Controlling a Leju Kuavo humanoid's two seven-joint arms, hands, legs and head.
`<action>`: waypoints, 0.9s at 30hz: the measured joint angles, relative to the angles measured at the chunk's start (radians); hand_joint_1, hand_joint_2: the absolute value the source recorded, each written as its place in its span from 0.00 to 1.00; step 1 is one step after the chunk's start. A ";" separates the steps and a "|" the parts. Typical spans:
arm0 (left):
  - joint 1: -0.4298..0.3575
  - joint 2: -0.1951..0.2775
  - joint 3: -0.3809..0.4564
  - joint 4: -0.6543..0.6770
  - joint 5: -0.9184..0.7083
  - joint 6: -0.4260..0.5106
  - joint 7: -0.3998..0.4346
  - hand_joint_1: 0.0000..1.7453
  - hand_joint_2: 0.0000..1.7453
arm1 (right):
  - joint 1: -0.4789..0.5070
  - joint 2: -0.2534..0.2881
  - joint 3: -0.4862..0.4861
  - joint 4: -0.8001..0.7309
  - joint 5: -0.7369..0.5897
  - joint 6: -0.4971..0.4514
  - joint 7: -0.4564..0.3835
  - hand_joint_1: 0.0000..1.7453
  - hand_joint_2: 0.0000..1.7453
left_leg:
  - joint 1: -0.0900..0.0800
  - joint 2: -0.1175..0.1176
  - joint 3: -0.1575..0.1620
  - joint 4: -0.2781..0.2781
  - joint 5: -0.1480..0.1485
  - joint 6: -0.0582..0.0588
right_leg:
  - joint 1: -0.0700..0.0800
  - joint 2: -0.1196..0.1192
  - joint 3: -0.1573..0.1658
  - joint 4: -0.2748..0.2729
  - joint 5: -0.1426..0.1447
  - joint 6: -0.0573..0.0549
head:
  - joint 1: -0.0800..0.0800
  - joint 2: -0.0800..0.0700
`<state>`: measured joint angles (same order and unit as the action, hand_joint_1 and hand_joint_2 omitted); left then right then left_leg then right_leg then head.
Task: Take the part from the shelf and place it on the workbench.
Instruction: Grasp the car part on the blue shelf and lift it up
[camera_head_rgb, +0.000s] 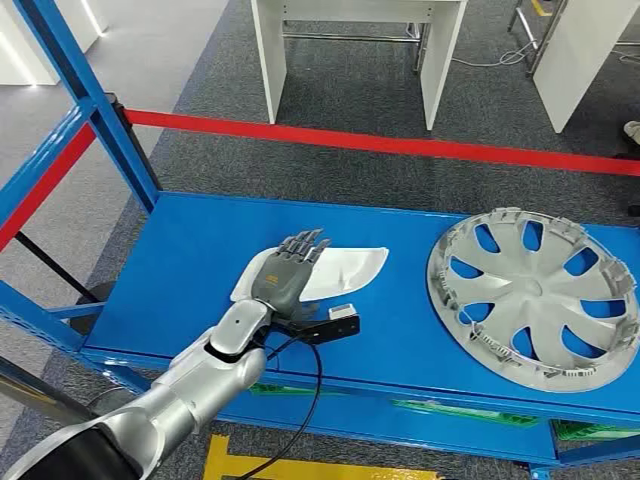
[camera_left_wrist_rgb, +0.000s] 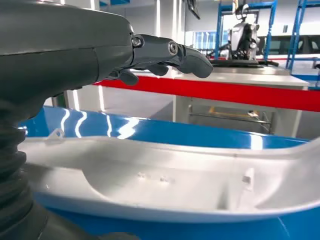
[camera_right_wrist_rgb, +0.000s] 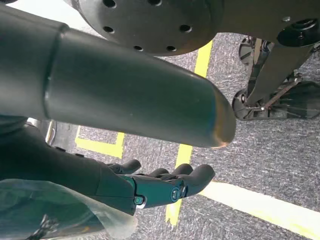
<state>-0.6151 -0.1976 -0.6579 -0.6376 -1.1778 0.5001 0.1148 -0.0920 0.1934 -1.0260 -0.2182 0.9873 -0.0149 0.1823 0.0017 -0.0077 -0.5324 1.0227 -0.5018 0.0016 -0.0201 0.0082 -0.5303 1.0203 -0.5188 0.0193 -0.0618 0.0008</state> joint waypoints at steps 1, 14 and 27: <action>-0.001 0.000 0.000 0.002 -0.006 0.001 0.005 0.00 1.00 | 0.000 0.000 0.000 0.000 0.000 0.000 0.000 0.00 0.00 | 0.000 0.000 0.000 0.000 0.000 0.000 | 0.000 0.000 0.000 0.000 0.000 0.000 | 0.000 0.000; -0.044 0.006 0.009 0.071 -0.102 -0.103 0.101 0.30 1.00 | 0.000 0.000 0.003 0.000 0.003 -0.003 0.003 0.00 0.00 | 0.000 0.000 0.000 0.000 0.000 0.000 | 0.000 0.000 0.001 0.000 0.000 0.000 | 0.000 0.000; -0.053 0.007 0.018 0.100 -0.102 -0.184 0.097 1.00 1.00 | 0.000 0.000 0.004 0.000 0.003 -0.002 0.004 0.00 0.00 | 0.000 0.000 0.000 0.000 0.002 0.002 | 0.000 0.000 0.001 0.000 0.002 0.001 | 0.000 0.000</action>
<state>-0.6681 -0.1907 -0.6401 -0.5373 -1.2797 0.3164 0.2117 -0.0918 0.1934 -1.0222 -0.2182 0.9903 -0.0172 0.1862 0.0015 -0.0077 -0.5323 1.0228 -0.4997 0.0031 -0.0202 0.0080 -0.5296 1.0204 -0.5169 0.0204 -0.0618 0.0008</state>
